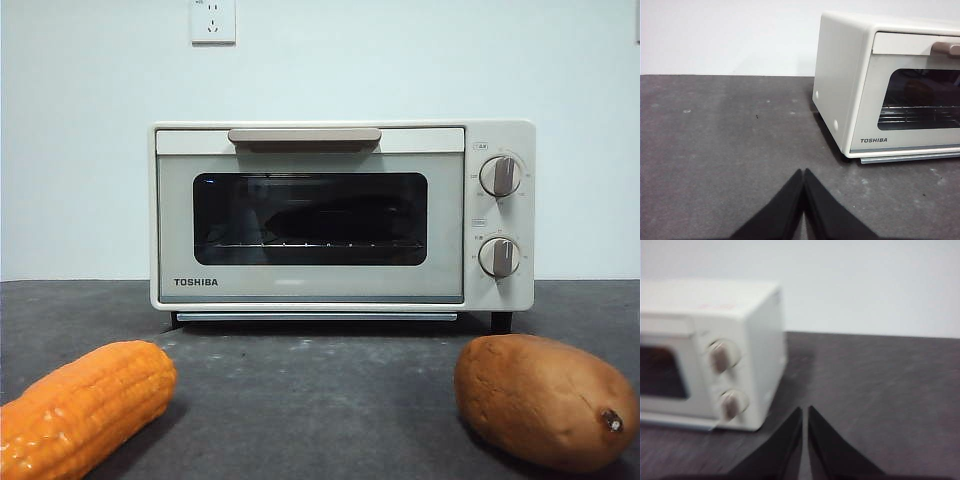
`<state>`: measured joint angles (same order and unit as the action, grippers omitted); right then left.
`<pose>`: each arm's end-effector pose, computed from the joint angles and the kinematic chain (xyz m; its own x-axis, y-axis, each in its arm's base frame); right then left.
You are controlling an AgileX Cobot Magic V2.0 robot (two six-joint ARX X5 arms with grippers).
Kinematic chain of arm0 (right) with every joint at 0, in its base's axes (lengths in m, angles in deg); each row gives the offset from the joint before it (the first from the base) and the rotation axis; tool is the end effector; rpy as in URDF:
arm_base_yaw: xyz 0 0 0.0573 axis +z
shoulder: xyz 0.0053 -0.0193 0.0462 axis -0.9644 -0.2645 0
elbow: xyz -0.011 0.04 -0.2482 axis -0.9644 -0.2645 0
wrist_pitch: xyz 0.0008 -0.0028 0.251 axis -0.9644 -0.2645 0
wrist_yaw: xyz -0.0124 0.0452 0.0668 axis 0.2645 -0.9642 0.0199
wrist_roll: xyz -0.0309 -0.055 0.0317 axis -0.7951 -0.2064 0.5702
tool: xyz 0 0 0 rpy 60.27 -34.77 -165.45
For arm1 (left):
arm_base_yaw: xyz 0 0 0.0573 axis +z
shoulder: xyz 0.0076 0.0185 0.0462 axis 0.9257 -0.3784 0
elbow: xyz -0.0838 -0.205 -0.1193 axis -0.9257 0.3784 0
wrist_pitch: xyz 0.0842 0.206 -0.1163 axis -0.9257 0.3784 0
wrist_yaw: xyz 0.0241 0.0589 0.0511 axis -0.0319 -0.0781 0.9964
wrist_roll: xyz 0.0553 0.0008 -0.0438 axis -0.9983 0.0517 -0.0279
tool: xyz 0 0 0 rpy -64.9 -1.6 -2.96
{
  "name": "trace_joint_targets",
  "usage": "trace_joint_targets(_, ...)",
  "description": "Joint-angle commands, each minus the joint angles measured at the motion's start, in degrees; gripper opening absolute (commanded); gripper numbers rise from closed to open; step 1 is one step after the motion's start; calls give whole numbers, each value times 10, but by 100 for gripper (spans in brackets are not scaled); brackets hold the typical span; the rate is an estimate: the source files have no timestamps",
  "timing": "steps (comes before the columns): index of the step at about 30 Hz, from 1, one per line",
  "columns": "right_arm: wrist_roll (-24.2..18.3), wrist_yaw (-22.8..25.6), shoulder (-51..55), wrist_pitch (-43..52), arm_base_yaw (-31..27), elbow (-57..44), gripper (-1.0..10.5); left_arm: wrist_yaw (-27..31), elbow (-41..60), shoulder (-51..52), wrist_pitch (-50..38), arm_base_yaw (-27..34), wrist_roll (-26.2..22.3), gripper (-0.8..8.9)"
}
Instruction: Take the eggplant from the table,put the eggplant in the oven
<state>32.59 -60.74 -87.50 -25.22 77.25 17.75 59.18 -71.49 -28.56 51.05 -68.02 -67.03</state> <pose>0.1276 0.0110 0.2102 0.9878 0.1409 -0.0665 -0.1390 0.9898 0.0321 0.1310 -0.0113 0.1642 0.9775 -0.2035 -0.0560 0.2005 0.9782 -0.0538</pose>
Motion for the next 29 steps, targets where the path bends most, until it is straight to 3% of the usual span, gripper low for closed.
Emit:
trace_joint_targets(1, -4, -21, 11, 6, -6, -24, 3, 1, 16, 1, -5, 0, -5, 6)
trace_joint_targets(17, 42, -37, 68, 0, -6, -122, 3, 1, 16, 1, -5, 0, -5, 6)
trace_joint_targets(29, 41, -34, 68, 6, -6, -121, 3, 1, 16, 1, -5, 0, -5, 6)
